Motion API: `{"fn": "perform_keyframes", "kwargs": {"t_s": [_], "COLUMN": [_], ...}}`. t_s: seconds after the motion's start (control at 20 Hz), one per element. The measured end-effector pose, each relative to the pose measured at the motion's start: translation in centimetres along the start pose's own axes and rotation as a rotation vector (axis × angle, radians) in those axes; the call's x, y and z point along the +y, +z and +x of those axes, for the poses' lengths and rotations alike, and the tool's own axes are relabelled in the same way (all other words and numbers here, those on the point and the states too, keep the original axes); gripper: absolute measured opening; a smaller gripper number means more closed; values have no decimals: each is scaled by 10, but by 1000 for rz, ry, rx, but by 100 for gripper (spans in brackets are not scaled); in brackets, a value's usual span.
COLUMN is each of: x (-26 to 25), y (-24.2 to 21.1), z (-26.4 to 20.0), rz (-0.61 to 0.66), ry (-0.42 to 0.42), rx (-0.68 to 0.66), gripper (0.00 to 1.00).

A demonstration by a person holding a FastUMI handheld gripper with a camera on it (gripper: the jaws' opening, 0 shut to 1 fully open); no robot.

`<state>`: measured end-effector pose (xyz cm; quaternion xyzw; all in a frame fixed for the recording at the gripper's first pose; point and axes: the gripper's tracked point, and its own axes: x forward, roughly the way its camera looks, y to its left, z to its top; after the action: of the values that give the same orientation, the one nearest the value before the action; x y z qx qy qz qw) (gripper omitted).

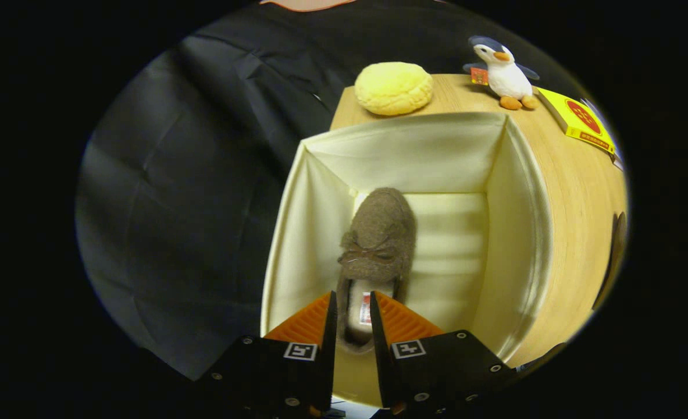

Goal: Open the storage box then place both shoes into the box .Put the left shoe in first, then the right shoe, with the right side of both shoes facing outward in a uniform manner.

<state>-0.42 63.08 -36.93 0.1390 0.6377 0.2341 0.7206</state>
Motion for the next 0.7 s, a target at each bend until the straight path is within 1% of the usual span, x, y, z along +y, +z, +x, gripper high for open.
{"fn": "perform_keyframes", "kwargs": {"t_s": [0.1,0.15,0.35,0.45,0.55,0.6,0.7], "x": [-2,-7,-27,-44,-58,-71,-104], "y": [3,6,14,17,23,24,23], "z": [-25,-38,-89,-113,-143,-155,-178], "rz": [-35,-56,-132,-159,-196,-215,-247], "ry": [22,23,36,46,62,56,14], "rx": [-32,-54,-142,-185,-258,-291,-341], "gripper": [44,54,73,80,85,86,90]}}
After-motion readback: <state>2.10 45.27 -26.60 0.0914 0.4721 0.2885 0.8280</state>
